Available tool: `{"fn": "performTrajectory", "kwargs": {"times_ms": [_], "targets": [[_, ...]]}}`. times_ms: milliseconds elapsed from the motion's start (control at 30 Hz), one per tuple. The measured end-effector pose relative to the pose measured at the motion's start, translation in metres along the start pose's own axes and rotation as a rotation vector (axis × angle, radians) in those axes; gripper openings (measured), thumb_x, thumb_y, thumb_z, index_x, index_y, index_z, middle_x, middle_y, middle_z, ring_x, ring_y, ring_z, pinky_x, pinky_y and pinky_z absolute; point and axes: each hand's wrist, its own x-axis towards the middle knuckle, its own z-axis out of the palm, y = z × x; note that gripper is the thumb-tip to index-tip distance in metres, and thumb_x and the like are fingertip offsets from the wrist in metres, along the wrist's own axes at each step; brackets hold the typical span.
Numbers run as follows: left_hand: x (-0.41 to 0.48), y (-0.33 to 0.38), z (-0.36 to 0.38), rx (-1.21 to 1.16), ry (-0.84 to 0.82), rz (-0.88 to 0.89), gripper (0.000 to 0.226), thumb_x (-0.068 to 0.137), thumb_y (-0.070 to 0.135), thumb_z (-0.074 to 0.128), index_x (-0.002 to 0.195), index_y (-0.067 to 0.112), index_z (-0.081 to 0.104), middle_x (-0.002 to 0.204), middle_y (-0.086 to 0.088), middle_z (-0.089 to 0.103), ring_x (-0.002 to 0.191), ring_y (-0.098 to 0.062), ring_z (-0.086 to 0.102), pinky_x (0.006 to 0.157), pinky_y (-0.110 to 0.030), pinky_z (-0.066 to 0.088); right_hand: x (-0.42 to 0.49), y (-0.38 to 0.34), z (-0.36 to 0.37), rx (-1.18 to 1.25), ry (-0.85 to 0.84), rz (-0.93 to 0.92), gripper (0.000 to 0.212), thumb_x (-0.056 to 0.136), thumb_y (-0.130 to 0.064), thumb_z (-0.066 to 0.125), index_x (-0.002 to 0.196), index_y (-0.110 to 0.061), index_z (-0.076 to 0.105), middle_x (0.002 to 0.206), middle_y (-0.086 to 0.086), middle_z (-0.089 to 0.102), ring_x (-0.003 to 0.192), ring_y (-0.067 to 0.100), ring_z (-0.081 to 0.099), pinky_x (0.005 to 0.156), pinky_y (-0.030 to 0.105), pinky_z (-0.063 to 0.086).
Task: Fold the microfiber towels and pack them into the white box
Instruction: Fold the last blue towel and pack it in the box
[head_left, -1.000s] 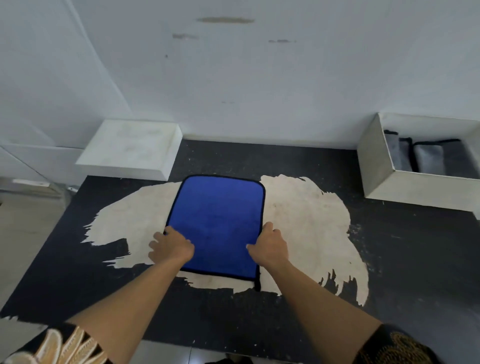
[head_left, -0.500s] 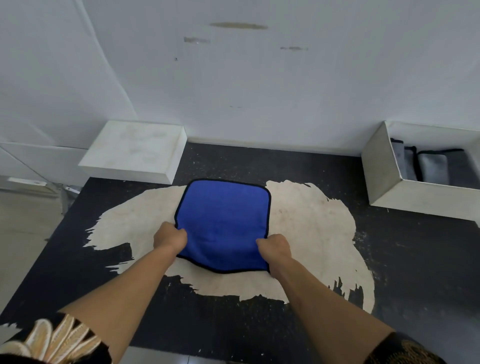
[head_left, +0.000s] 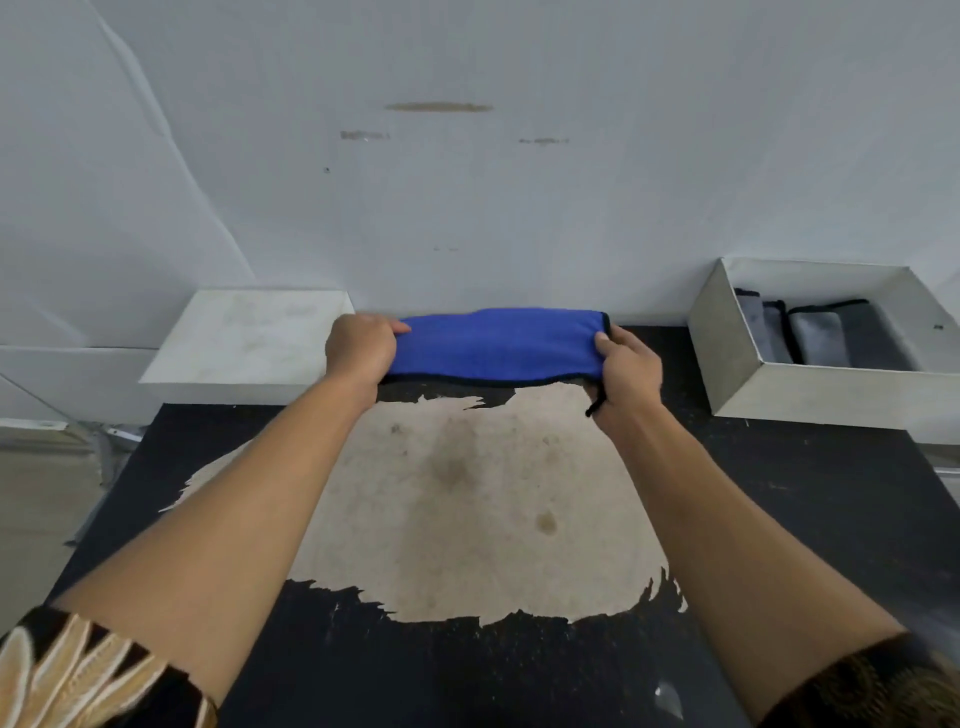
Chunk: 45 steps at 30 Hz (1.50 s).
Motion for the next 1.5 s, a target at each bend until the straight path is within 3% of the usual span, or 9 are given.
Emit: {"fn": "performTrajectory", "kwargs": {"times_ms": [233,367,533,667,767,967,1167,1333,1500], "targets": [[-0.038,-0.119,0.022,0.401,-0.094,0.002,0.031,0.091,0.016,0.06,0.122,0.016,0.065,0.124,-0.006,0.066,0.112,-0.027,0.061,0.093,-0.034,0.047,-0.01,0.105,-0.066,-0.414,0.208,0.128,0.02,0.092,-0.014,0.063,0.111,-0.01,0.068,0.102,0.007,0.068,0.088,0.024,0.064,0.084,0.046,0.057],[-0.054,-0.179,0.02,0.654,-0.315,-0.161,0.042,0.09,0.018,0.062,0.131,0.015,0.053,0.13,-0.008,0.059,0.109,-0.027,0.06,0.089,-0.032,0.049,-0.022,0.14,-0.095,-0.753,0.053,0.276,0.017,0.088,-0.001,0.056,0.103,-0.002,0.063,0.079,0.01,0.061,0.062,0.025,0.056,0.054,0.036,0.05],[-0.056,-0.184,0.018,0.858,-0.325,-0.231,0.037,0.086,0.02,0.061,0.119,0.01,0.047,0.116,-0.009,0.06,0.093,-0.023,0.06,0.077,-0.033,0.052,-0.026,0.133,-0.091,-1.326,0.021,0.146,0.029,0.087,-0.017,0.06,0.112,-0.01,0.048,0.099,0.006,0.057,0.086,0.023,0.057,0.067,0.033,0.047],[-0.05,-0.166,0.029,1.171,-0.192,0.359,0.071,0.093,0.043,0.059,0.15,0.021,0.024,0.156,-0.015,0.022,0.139,-0.034,0.03,0.103,-0.043,0.038,-0.019,0.131,-0.063,-1.604,-0.089,-0.292,0.054,0.095,-0.037,0.057,0.139,-0.017,0.033,0.151,0.015,0.024,0.135,0.033,0.031,0.103,0.042,0.039],[-0.037,-0.17,0.044,1.287,-0.481,0.605,0.077,0.099,0.054,0.04,0.157,0.03,-0.005,0.163,-0.009,-0.021,0.151,-0.034,-0.007,0.118,-0.049,0.016,-0.006,0.145,-0.04,-1.717,-0.43,-0.463,0.069,0.1,-0.046,0.044,0.155,-0.028,0.008,0.163,0.008,-0.015,0.151,0.033,-0.008,0.118,0.054,0.015],[-0.019,-0.176,0.07,1.381,-0.644,0.595,0.08,0.098,0.063,0.032,0.156,0.029,-0.013,0.159,-0.007,-0.03,0.148,-0.03,-0.023,0.121,-0.048,-0.003,0.02,0.17,-0.005,-1.843,-0.632,-0.42,0.065,0.103,-0.053,0.025,0.157,-0.032,-0.005,0.162,0.004,-0.025,0.149,0.03,-0.02,0.116,0.064,0.0],[0.0,-0.179,0.055,1.452,-0.692,0.318,0.117,0.074,0.091,0.034,0.15,0.028,-0.027,0.155,-0.007,-0.038,0.146,-0.034,-0.027,0.119,-0.052,-0.006,0.049,0.156,-0.035,-1.952,-0.455,-0.232,0.094,0.087,-0.081,0.021,0.154,-0.028,-0.018,0.16,0.005,-0.028,0.149,0.03,-0.021,0.115,0.064,-0.002],[-0.037,-0.198,0.025,1.318,-0.563,0.719,0.103,0.082,0.083,0.033,0.158,0.018,0.008,0.164,-0.015,0.0,0.15,-0.036,0.003,0.122,-0.049,0.013,0.019,0.142,-0.074,-1.894,-0.396,-0.43,0.089,0.088,-0.076,0.034,0.154,-0.019,0.019,0.162,0.012,0.008,0.148,0.035,0.01,0.119,0.056,0.014],[-0.079,-0.227,-0.001,1.074,-0.617,1.117,0.054,0.088,0.05,0.055,0.124,0.011,0.064,0.118,-0.006,0.058,0.104,-0.022,0.053,0.087,-0.038,0.05,-0.038,0.17,-0.114,-1.86,-0.644,-0.748,0.071,0.083,-0.071,0.047,0.134,-0.022,0.053,0.129,0.003,0.046,0.114,0.024,0.046,0.098,0.04,0.043]]}}
